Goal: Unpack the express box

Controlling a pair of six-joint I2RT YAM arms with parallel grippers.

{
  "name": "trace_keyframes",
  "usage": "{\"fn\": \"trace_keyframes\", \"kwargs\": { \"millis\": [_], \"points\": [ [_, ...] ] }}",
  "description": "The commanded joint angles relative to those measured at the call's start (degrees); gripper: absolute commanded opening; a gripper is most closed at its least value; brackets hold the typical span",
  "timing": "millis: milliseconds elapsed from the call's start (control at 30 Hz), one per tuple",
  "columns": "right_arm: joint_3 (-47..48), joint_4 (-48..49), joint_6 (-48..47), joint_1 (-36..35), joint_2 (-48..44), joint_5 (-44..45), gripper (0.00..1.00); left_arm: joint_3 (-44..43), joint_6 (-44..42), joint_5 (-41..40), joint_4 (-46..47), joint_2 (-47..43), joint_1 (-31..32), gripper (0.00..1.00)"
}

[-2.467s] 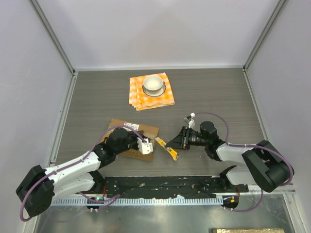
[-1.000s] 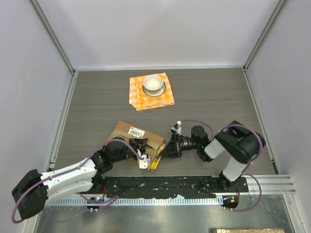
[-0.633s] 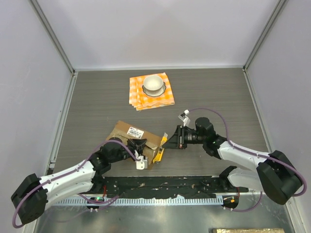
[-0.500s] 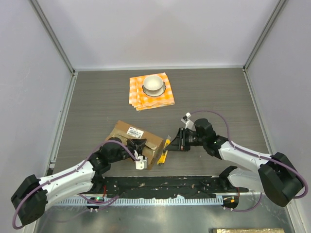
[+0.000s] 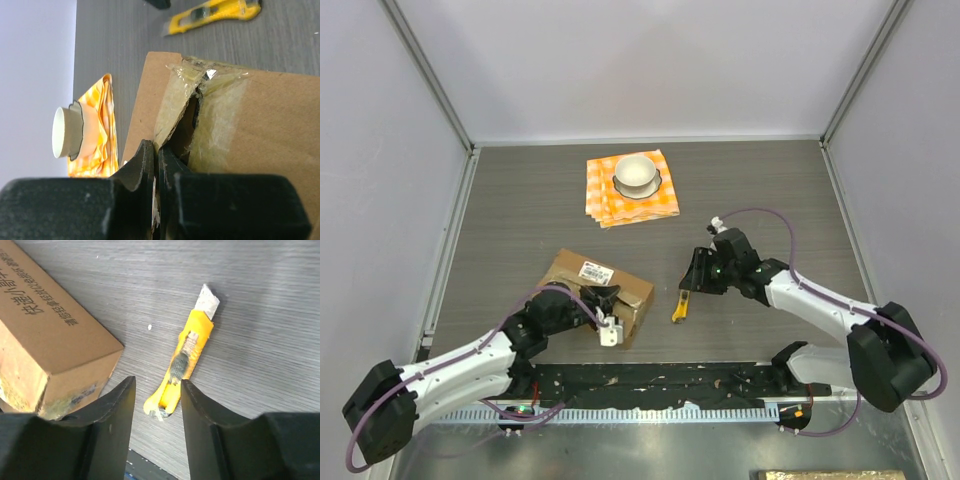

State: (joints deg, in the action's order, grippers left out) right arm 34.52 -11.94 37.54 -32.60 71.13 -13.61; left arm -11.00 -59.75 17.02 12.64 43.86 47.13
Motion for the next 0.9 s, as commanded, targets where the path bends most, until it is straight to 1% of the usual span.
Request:
{"fn": "trace_keyframes", "kwargs": {
  "millis": [0,33,67,100,133,167,233,267,300,367,433,467,533,567,733,867],
  "points": [
    [-0.1,-1.3,-3.1,0.2,-7.6,8.3,0.52,-3.3,11.7,-8.4,3.4,3.7,-0.4,0.0],
    [-0.8,-0.7,-2.3,0.2,-10.8,8.4,0.55,-3.9,13.2,-10.1,3.4,4.6,-0.3,0.0],
    [-1.3,-0.5,-1.9,0.2,-12.1,9.0,0.64,-4.5,14.6,-11.6,3.5,5.4,-0.3,0.0],
    [-1.6,-1.1,-1.8,0.2,-12.9,9.5,0.69,-5.4,15.7,-13.9,3.8,7.0,-0.3,0.0],
    [-1.5,-1.6,-1.5,0.2,-14.3,9.2,0.71,-5.7,16.1,-14.5,4.1,7.5,-0.3,0.0],
    [-1.7,-1.1,-0.9,0.2,-15.1,6.9,0.72,-6.2,16.8,-14.9,4.1,7.9,-0.3,0.0],
    [-3.7,4.6,1.2,0.0,-17.0,3.7,0.78,-8.1,19.7,-16.6,3.6,9.9,-0.3,0.0],
    [-4.5,7.0,3.1,-1.2,-17.3,1.5,0.79,-10.3,21.0,-18.7,3.0,11.3,-0.1,0.0],
    [-5.3,10.6,3.4,-2.1,-17.3,1.2,0.8,-11.7,22.9,-21.8,0.5,12.6,0.3,0.0],
    [-5.7,13.8,3.6,-5.7,-16.2,1.5,0.79,-14.0,23.7,-23.6,-1.2,15.6,0.7,0.0],
    [-7.1,19.7,4.8,-7.2,-15.1,0.5,0.78,-14.7,24.0,-24.8,-0.8,17.0,1.2,0.0],
    [-7.8,24.9,6.6,-7.7,-12.9,-0.1,0.77,-14.7,24.1,-25.4,-0.1,17.2,1.6,0.0],
    [-9.7,30.6,8.7,-7.8,-11.0,-2.8,0.72,-14.7,24.3,-25.7,0.6,17.8,2.2,0.0],
    [-11.1,36.2,9.5,-7.9,-10.3,-3.7,0.72,-14.7,24.2,-25.7,0.6,17.8,2.3,0.0],
    [-10.9,42.9,12.0,-7.8,-3.9,-6.7,0.69,-13.8,23.8,-25.2,1.0,17.7,2.8,0.0],
    [-10.4,50.7,13.9,-7.9,2.0,-9.2,0.65,-13.3,23.5,-23.6,2.7,18.0,3.2,0.0]
  ]
}}
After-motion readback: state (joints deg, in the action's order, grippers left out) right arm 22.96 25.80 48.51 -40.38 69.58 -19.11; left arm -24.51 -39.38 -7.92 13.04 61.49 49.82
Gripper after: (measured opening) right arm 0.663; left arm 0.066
